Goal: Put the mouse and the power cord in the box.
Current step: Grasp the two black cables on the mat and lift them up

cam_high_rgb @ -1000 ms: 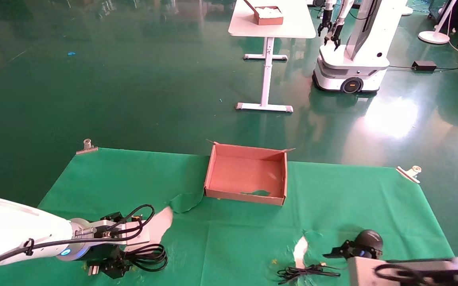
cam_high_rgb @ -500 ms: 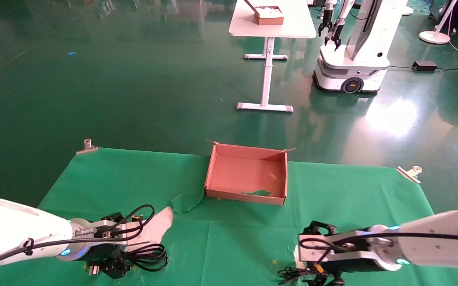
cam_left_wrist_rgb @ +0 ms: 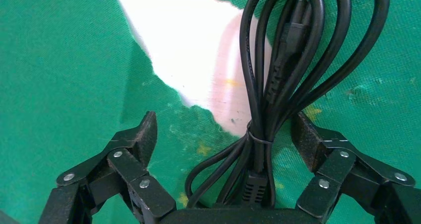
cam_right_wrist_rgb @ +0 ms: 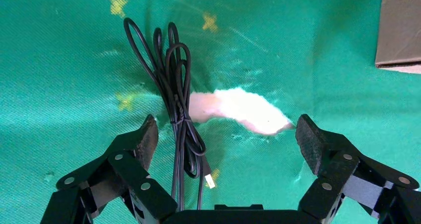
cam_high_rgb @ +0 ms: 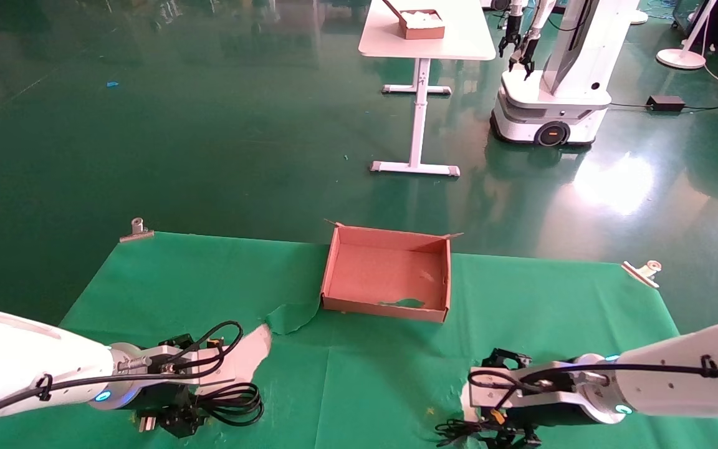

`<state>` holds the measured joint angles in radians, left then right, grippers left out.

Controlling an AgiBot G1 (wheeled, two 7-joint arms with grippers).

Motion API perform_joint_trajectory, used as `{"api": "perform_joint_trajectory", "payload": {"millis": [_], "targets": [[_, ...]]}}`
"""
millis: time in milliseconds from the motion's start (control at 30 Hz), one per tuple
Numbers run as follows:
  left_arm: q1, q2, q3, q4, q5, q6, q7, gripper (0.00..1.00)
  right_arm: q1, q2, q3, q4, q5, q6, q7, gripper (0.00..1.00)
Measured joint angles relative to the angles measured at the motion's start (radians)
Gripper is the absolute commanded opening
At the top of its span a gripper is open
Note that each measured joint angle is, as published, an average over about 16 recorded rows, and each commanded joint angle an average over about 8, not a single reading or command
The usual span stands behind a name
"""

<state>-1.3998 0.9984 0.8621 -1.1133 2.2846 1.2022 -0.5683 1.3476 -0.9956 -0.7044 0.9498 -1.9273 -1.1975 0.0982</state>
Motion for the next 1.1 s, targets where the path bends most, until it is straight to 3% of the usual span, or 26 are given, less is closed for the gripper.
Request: {"api": "perform_joint_trajectory", "payload": {"millis": [1100], "targets": [[0.000,0.000,-0.001,-0.001,0.000,0.000,0.001,0.00,-0.004,0.006,0.004,0.008,0.014,-0.007,-0.003,0.00]]}}
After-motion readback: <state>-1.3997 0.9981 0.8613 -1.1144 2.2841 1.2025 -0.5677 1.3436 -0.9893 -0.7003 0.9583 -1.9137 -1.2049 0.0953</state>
